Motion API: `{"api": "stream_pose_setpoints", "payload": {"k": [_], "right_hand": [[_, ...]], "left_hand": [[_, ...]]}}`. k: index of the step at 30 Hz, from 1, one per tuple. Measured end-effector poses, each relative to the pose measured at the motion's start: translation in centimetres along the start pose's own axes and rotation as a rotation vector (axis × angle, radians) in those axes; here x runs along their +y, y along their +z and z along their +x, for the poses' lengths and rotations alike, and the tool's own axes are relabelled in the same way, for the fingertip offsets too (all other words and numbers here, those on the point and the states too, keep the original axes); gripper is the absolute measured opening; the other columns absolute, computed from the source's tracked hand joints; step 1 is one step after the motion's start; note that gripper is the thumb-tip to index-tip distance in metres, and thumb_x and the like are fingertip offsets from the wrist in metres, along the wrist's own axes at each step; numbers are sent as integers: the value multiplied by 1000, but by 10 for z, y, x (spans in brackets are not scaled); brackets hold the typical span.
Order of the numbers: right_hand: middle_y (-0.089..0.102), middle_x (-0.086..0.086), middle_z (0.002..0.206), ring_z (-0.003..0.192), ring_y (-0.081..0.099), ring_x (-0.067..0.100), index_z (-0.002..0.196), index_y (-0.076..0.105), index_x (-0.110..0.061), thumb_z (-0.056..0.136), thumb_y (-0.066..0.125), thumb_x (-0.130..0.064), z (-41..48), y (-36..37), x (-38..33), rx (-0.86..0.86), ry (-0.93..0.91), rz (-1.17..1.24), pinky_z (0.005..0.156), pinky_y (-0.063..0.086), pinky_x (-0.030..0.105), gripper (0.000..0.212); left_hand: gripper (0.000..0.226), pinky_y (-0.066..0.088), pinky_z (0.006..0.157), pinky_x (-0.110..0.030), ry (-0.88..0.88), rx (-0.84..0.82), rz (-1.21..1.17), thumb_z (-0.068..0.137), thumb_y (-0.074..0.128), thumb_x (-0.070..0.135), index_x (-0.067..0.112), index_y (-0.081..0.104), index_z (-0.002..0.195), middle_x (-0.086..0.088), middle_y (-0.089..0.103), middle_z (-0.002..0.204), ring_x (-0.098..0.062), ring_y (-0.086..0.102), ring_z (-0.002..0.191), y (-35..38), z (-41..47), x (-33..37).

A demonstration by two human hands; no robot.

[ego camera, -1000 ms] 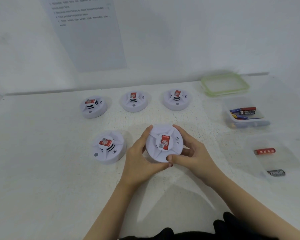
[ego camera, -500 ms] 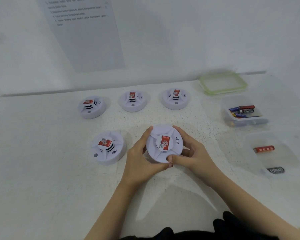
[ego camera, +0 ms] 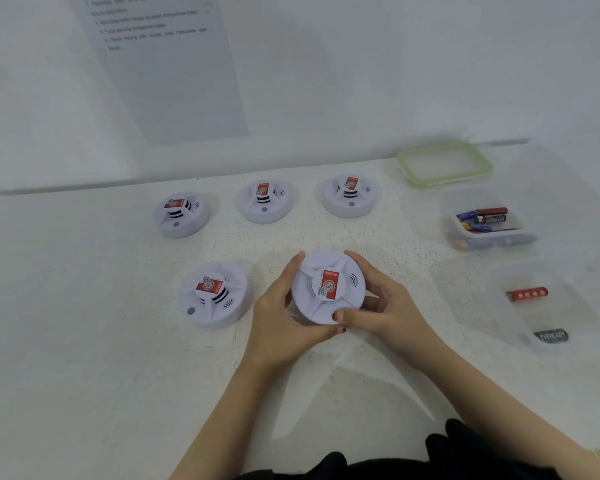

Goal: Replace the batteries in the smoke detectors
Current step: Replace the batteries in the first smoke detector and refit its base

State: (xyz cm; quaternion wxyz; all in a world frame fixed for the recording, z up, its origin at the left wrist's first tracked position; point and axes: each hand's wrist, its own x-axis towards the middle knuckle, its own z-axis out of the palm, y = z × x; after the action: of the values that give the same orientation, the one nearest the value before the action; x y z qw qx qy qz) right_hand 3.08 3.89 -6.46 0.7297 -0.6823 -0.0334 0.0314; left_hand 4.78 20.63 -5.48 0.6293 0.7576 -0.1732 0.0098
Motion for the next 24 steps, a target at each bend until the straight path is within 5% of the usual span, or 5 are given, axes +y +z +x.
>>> {"api": "stream_pose_setpoints", "payload": {"k": [11, 17, 24], "right_hand": [[64, 0, 123, 109, 63, 18, 136, 47, -24, 74, 73, -3, -2, -4, -3, -50, 3, -6, 82, 56, 33, 70], [61, -4, 128, 113, 62, 18, 141, 42, -23, 86, 65, -20, -2, -6, -4, -27, 55, 36, 90, 54, 44, 59], [62, -3, 127, 111, 63, 19, 139, 43, -23, 86, 60, -14, -3, -6, -4, -20, 55, 35, 88, 54, 42, 56]], "left_hand": [[76, 55, 86, -26, 15, -18, 2, 61, 90, 6, 22, 55, 127, 8, 67, 115, -14, 63, 112, -1, -1, -4], [85, 50, 83, -11, 62, 7, 62, 61, 89, 12, 59, 49, 119, 27, 62, 117, -1, 59, 113, -1, 0, 0], [85, 51, 84, -14, 64, -11, 55, 60, 90, 10, 49, 50, 123, 23, 62, 119, -4, 59, 115, -2, -1, -4]]}}
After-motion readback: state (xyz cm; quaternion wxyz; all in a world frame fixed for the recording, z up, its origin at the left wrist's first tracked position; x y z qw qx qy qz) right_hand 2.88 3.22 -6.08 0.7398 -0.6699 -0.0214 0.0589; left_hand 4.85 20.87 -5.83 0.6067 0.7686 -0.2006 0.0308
